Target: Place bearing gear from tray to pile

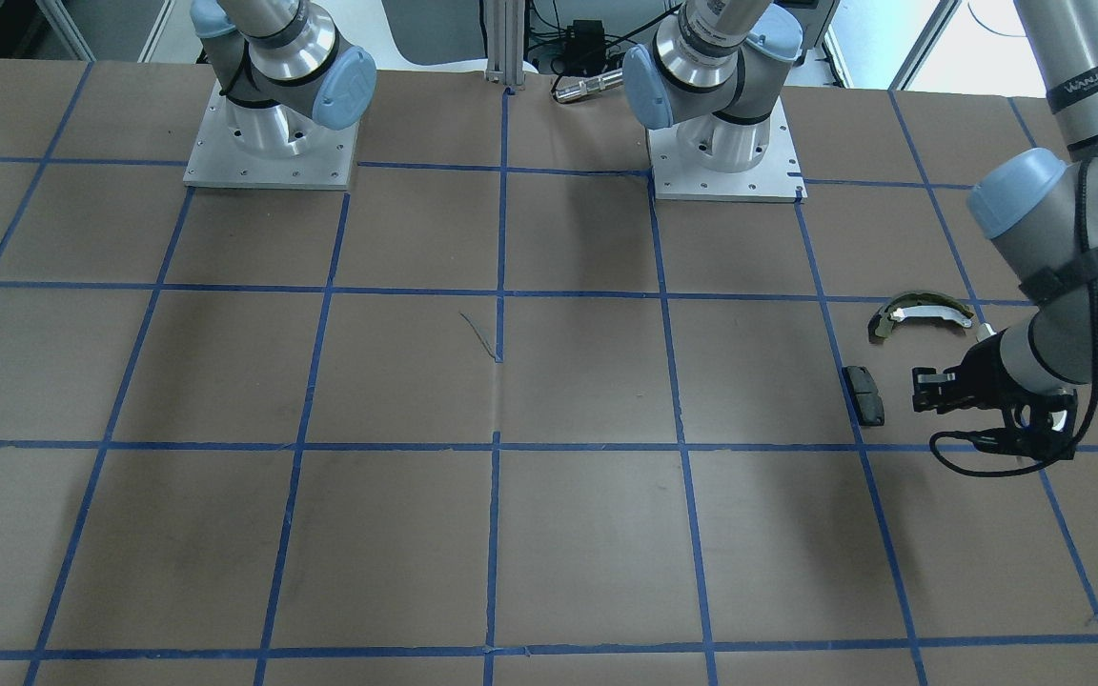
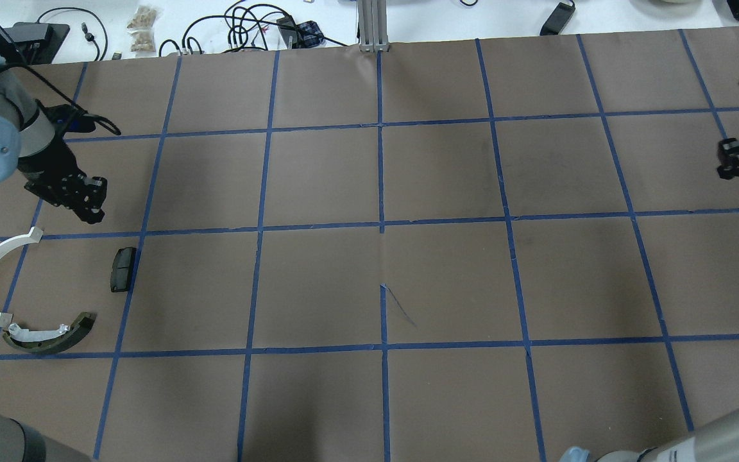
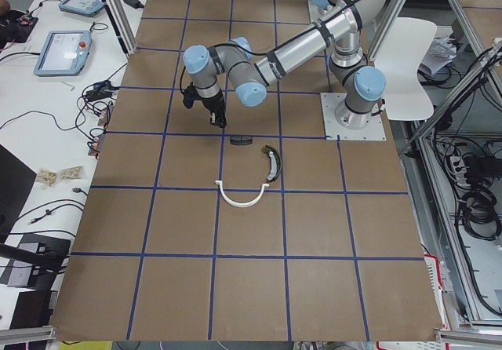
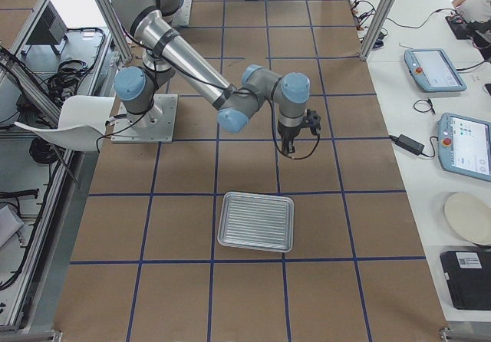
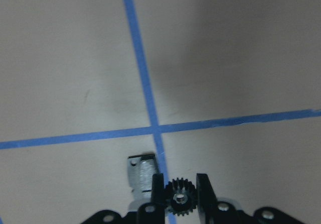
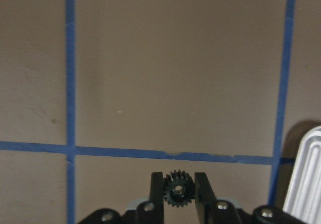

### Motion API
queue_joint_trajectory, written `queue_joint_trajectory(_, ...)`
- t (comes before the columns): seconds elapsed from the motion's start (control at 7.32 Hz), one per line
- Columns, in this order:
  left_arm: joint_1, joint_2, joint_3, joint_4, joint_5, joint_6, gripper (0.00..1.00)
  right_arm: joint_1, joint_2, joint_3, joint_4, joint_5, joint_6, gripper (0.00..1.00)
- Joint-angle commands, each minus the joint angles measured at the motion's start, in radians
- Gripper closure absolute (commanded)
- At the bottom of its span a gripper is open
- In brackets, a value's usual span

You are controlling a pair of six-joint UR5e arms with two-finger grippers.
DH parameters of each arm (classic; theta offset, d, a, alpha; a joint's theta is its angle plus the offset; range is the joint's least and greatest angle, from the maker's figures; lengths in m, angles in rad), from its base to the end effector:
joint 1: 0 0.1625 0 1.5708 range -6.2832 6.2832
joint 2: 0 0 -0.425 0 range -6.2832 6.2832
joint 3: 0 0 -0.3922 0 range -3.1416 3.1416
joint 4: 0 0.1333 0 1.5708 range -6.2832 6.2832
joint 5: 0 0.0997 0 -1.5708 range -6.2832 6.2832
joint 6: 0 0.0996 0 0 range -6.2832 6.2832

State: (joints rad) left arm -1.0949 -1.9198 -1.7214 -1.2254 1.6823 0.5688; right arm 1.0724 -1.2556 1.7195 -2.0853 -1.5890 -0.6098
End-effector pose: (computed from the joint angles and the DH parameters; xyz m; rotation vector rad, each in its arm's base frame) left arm 0.1538 -0.5652 0.2609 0.1577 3.1041 0.2947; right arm -0.1652 -0.5785 0.2967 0.1718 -3.0943 0.0518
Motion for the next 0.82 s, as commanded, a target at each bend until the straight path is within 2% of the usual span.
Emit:
queue_joint_trajectory(0.0, 0.072, -0.013, -0.09, 0.102, -0.001, 0.071, 1.0, 0.305, -0.028, 0.006, 0.039, -0.003, 0.24, 1.0)
queue_joint_trajectory(0.27, 0.073, -0.021, -0.196, 0.202, 0.002, 0.074, 1.0, 0.592, -0.028, 0.006, 0.022, -0.009, 0.55, 1.0)
queue_joint_trajectory(0.55, 0.104, -0.022, -0.21, 0.218, 0.023, 0.085, 1.0, 0.822, 0.004, 0.006, 0.019, -0.005, 0.84, 1.0)
queue_joint_trajectory(0.68, 0.115, -0.024, -0.21, 0.219, 0.025, 0.106, 1.0, 0.907, 0.046, 0.008, -0.036, 0.0, 0.92, 1.0)
